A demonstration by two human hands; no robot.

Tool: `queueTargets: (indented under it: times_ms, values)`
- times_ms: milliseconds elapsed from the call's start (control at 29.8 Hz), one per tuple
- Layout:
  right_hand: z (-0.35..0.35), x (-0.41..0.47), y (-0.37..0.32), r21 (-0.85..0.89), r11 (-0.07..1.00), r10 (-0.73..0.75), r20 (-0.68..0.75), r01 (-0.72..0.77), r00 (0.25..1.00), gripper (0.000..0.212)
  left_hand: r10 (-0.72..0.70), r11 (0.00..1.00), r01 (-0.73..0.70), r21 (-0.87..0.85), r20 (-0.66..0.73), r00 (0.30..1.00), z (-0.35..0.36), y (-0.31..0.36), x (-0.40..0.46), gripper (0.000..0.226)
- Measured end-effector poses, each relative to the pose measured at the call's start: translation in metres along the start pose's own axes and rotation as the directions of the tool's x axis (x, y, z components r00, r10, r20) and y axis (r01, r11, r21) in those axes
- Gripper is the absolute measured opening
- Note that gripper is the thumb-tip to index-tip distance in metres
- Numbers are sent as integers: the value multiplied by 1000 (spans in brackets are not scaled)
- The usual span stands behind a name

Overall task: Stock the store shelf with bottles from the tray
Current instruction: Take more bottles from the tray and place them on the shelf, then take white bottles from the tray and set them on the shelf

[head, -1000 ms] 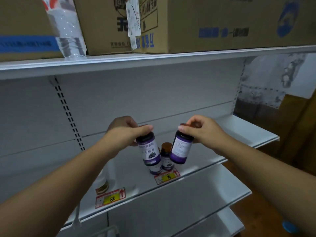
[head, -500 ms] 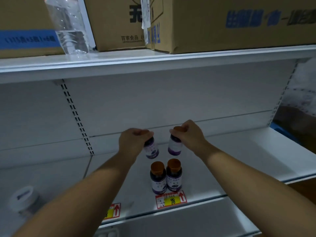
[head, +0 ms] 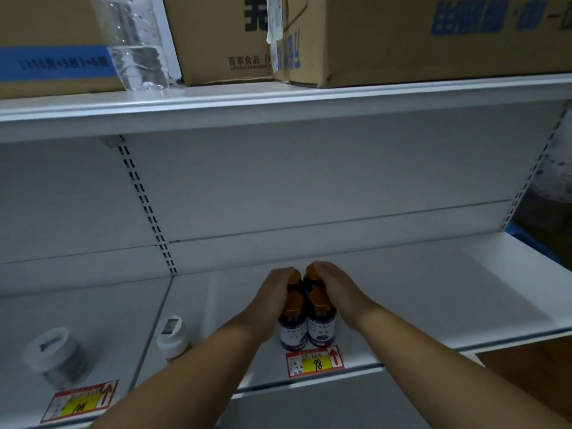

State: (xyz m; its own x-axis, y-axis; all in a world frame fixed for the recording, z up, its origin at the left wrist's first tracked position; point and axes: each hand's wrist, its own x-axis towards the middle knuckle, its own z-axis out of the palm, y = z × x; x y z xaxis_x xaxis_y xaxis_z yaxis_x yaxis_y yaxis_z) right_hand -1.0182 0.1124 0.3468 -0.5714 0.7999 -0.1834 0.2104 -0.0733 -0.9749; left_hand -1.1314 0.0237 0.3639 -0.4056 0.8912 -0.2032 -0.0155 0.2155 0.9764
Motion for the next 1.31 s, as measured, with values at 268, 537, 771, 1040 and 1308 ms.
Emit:
queueTargets:
  times_ms: [268, 537, 771, 1040, 1308]
  values:
    - [-10, -9, -14, -215, 977, -9, -31, 2, 999, 55, 2, 981, -5, 193, 15, 1000, -9, 3, 9, 39]
    - [30, -34, -71, -825, 479, -270, 187, 300, 945, 64, 278, 402, -192, 895, 81, 957, -125, 48, -26, 64]
    - [204, -103, -93, -575, 372, -469, 561, 729, 682, 57, 692, 473, -379, 795, -69, 719, -229, 33, -157, 33]
    - [298, -130, 76, -589, 340, 19, 784, 733, 621, 42, 211, 206, -294, 933, 251, 945, -316, -159, -251, 38]
    - [303, -51, 244, -876, 456, 302, 320, 159, 898, 37, 12, 671, 170, 722, -240, 971, -310, -340, -161, 37]
